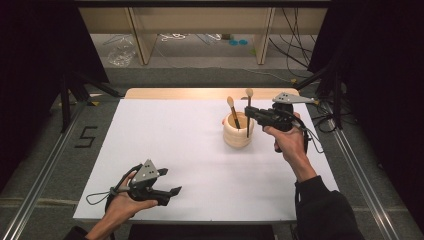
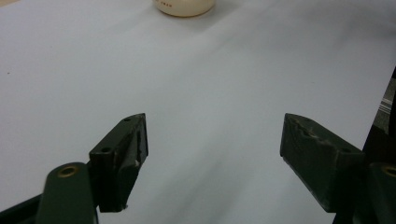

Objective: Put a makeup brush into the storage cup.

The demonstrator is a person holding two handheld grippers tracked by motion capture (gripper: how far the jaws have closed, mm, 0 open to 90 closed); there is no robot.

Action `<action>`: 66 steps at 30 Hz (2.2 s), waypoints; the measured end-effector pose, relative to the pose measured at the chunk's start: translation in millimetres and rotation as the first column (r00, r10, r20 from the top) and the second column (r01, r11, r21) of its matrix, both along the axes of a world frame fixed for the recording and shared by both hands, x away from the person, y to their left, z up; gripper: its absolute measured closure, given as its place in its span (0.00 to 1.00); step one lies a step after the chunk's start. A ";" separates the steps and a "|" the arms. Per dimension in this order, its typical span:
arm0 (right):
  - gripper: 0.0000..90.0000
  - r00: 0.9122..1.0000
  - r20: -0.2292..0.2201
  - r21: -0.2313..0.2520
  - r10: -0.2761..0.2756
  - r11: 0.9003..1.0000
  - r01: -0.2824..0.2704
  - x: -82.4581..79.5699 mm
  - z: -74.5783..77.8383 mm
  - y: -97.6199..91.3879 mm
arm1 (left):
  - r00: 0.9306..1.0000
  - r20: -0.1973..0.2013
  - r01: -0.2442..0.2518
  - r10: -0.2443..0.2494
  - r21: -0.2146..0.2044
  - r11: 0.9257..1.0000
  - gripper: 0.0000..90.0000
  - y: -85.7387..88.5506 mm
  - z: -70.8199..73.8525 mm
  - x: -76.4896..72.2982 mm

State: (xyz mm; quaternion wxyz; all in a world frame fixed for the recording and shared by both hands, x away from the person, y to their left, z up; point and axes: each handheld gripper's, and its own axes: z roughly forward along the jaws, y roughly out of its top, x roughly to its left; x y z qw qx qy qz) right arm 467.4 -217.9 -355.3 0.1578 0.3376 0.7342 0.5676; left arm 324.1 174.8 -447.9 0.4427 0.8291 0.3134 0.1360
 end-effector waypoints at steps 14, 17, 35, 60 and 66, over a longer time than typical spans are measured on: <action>0.94 0.999 -0.009 0.021 -0.036 0.999 0.036 18.1 6.7 -2.6 | 1.000 0.002 -0.013 0.013 -0.012 1.000 0.26 -2.2 -1.3 -0.9; 0.94 0.999 -0.010 0.016 -0.045 0.999 0.046 22.0 6.8 -2.9 | 1.000 0.000 -0.009 0.009 -0.004 1.000 0.26 -1.7 -1.4 -0.4; 0.94 0.996 -0.023 0.016 -0.084 0.996 0.084 45.9 -2.3 7.8 | 1.000 0.001 0.001 -0.001 -0.004 1.000 0.26 -2.9 -2.9 -0.3; 0.94 0.995 -0.039 -0.026 -0.096 0.995 0.095 56.0 -22.9 18.8 | 1.000 0.003 0.025 -0.025 -0.002 1.000 0.27 -5.0 -2.4 -1.1; 0.94 0.994 -0.030 -0.041 -0.106 0.994 0.104 57.0 -26.7 18.6 | 1.000 -0.013 0.001 -0.001 -0.012 1.000 0.27 -4.2 -3.8 -3.0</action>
